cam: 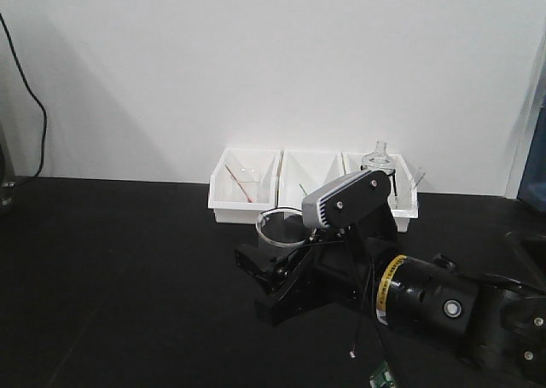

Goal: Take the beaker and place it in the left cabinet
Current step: 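Hold the beaker in the right gripper while the base turns away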

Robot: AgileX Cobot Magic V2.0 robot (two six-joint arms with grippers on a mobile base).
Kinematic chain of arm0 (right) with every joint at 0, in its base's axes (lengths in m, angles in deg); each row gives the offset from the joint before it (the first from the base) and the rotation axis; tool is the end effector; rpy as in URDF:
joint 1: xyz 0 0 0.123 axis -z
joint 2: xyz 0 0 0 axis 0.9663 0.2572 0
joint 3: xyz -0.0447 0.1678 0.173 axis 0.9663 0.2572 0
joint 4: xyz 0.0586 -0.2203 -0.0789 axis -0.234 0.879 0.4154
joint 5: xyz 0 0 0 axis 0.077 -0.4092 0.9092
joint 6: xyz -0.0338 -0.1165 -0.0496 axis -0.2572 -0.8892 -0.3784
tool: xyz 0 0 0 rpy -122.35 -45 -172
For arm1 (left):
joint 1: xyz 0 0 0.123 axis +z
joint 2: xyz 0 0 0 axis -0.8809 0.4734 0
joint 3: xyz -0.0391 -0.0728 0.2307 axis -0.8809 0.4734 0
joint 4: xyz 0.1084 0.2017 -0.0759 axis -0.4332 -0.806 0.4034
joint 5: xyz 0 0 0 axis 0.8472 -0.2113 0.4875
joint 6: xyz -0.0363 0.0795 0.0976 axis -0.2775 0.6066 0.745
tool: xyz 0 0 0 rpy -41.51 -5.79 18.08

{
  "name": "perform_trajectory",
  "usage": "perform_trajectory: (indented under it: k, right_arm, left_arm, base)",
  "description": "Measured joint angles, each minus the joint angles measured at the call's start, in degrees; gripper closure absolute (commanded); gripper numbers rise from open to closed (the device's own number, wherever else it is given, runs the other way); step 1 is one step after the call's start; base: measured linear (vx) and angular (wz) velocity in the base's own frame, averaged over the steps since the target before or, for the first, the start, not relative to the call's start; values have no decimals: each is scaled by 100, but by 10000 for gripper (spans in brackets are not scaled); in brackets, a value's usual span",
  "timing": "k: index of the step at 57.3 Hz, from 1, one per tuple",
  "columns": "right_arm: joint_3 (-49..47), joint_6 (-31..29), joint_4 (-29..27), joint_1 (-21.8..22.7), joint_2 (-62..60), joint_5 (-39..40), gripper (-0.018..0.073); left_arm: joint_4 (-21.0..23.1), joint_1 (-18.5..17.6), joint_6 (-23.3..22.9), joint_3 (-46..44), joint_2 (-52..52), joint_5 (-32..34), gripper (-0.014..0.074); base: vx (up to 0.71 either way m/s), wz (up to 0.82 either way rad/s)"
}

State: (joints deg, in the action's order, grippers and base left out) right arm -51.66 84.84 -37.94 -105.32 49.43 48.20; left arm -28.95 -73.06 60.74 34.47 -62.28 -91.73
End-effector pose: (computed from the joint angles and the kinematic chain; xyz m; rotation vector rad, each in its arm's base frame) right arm 0.3063 0.2176 0.2766 -0.6855 1.6266 0.5776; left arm 0.1236 -0.0255 0.1931 0.2419 1.5811 -0.0795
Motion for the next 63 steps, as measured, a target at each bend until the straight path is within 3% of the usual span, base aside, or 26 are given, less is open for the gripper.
perform_trajectory:
  k: [35, 63]
  right_arm:
    - [0, 0, 0, 0, 0, -50, 404]
    - [0, 0, 0, 0, 0, -56, 404]
  left_arm:
    - [0, 0, 5, 0, 0, 0, 603]
    - [0, 0, 5, 0, 0, 0, 603]
  base:
    - [-26, 12]
    - [-15, 54]
